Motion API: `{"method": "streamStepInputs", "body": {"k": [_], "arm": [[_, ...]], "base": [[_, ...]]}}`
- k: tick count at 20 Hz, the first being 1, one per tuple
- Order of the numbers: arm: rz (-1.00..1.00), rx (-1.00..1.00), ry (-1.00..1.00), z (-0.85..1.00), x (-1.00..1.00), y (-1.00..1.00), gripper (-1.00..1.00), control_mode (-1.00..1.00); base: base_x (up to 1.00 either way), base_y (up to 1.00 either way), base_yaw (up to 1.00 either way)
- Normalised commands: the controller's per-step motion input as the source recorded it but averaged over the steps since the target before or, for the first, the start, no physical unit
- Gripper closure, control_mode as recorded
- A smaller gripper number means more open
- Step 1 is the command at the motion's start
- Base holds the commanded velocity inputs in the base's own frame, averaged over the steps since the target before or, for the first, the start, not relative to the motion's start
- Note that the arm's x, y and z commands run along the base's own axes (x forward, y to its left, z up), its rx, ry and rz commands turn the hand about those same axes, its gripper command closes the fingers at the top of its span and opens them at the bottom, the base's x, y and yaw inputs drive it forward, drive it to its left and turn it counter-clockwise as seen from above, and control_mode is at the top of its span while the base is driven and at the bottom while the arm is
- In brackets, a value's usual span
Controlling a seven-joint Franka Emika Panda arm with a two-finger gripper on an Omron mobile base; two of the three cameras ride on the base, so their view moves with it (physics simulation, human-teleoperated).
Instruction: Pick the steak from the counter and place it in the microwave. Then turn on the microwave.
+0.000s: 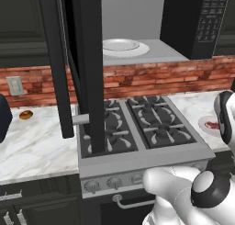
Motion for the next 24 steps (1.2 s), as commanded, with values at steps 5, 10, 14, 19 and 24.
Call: {"method": "streamStepInputs", "body": {"k": [5, 10, 14, 19, 24], "arm": [[-0.06, 0.01, 0.0, -0.11, 0.17, -0.16, -1.0, -1.0], [-0.05, 0.05, 0.0, -0.07, 0.25, -0.1, -1.0, -1.0], [-0.06, 0.03, 0.0, -0.07, 0.27, -0.09, -1.0, -1.0], [-0.06, 0.01, 0.0, -0.1, 0.2, -0.08, -1.0, -1.0], [-0.08, 0.01, 0.03, -0.14, 0.23, -0.07, -1.0, -1.0]], "base": [[0.0, 0.0, 0.0], [0.0, 0.0, 0.0], [0.0, 0.0, 0.0], [0.0, 0.0, 0.0], [0.0, 0.0, 0.0]]}}
